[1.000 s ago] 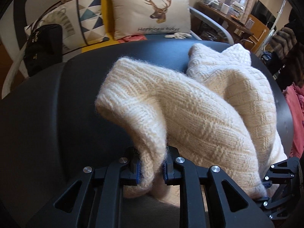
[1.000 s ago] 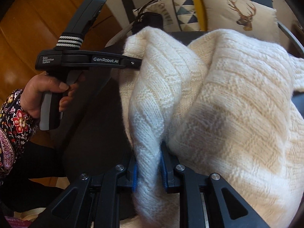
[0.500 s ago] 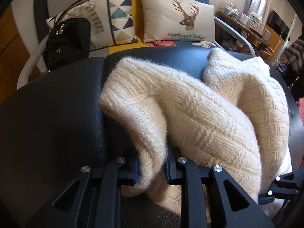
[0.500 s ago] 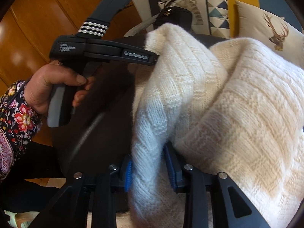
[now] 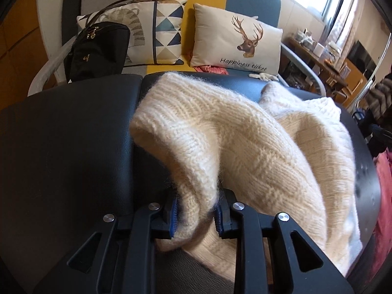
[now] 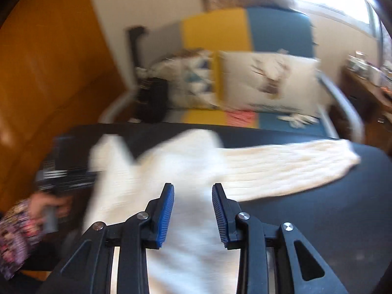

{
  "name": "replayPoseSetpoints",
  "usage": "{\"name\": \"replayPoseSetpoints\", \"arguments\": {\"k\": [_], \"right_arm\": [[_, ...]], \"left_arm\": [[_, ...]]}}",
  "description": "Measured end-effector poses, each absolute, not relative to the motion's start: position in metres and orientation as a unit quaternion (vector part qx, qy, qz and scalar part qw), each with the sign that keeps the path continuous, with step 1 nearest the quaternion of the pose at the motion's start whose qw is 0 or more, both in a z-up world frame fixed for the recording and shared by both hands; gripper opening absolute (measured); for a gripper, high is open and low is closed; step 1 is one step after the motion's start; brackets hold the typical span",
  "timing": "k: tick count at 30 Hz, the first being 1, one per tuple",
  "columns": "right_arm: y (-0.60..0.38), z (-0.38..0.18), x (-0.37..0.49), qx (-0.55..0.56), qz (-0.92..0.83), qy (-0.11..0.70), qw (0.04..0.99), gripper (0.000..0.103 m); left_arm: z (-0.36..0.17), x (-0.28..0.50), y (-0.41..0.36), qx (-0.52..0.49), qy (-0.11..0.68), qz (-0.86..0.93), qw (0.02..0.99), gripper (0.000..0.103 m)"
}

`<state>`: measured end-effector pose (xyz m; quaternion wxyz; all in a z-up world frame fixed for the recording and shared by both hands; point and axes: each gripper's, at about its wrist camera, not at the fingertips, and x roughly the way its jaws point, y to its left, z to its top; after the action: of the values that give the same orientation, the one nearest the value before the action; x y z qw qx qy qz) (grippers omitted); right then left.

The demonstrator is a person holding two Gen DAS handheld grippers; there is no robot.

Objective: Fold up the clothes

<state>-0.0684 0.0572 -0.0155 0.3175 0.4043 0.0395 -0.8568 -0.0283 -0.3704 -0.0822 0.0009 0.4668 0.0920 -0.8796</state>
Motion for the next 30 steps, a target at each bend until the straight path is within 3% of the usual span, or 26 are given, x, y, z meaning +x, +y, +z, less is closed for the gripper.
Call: {"name": "replayPoseSetpoints", "arguments": {"k": [4, 10, 15, 20, 24, 30], "right_arm": [[0.018, -0.044, -0.115, 0.446, -0.847, 0.104, 0.270, 0.032], [-0.058, -0.077, -0.194, 0.474, -0.824, 0.144, 0.275, 0.032], [-0.113, -0.116, -0.222, 0.503, -0.792, 0.199, 0.282, 0.033], [-0.077, -0.114, -0.229, 0.516, -0.796, 0.154, 0.277, 0.034], [-0.043, -0.113, -0.226, 0.512, -0.806, 0.167, 0.244, 0.033], [0.025, -0.105, -0.225, 0.523, -0.821, 0.150, 0.175, 0.034]], "left_arm": [[-0.079, -0.017, -0.364, 0.468, 0.087, -0.880, 0.003, 0.026], [-0.087, -0.011, -0.356, 0.478, 0.079, -0.875, 0.010, 0.026], [-0.097, -0.015, -0.355, 0.487, 0.089, -0.868, 0.023, 0.034], [-0.104, -0.025, -0.346, 0.495, 0.075, -0.865, 0.028, 0.036], [-0.108, -0.037, -0.333, 0.502, 0.064, -0.862, 0.027, 0.047], [-0.112, -0.053, -0.309, 0.504, 0.029, -0.863, 0.034, 0.049]]}}
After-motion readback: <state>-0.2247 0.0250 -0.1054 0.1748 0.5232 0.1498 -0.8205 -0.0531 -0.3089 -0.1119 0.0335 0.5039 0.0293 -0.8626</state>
